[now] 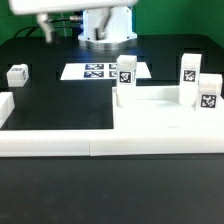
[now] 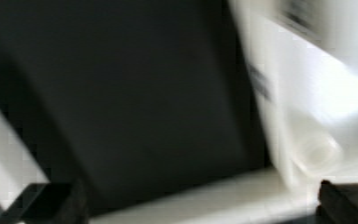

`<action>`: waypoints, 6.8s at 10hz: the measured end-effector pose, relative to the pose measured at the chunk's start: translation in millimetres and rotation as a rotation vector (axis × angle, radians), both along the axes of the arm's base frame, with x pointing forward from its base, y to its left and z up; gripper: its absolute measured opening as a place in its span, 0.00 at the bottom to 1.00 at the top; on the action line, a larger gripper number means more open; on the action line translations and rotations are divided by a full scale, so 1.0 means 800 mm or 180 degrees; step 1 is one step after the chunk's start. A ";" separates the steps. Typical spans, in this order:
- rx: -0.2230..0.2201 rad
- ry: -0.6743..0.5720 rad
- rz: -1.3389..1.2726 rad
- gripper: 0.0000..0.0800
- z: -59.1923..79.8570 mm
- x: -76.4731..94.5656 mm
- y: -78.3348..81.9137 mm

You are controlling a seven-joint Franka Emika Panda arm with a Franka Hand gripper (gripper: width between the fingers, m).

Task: Assemble square table

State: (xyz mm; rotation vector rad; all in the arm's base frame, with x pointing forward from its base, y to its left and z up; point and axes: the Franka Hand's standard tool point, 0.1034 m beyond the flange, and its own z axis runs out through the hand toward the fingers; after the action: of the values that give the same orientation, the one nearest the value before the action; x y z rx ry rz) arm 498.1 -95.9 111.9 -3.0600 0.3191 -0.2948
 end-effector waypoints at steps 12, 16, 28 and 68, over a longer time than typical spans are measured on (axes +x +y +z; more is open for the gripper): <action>0.0007 0.1209 0.0774 0.81 -0.092 -0.100 -0.129; 0.0228 0.2144 0.0761 0.81 -0.114 -0.119 -0.157; 0.0358 0.3524 0.0510 0.81 -0.124 -0.142 -0.151; 0.0473 0.3653 0.0514 0.35 -0.136 -0.189 -0.143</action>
Offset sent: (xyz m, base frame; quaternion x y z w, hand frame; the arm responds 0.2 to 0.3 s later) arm -0.0435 -0.0540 -0.0513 0.0107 -0.0238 -0.1763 0.9840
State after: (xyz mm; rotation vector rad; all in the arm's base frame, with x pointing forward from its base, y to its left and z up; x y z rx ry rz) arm 347.1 -210.6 2.8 -2.7035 0.0954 1.4253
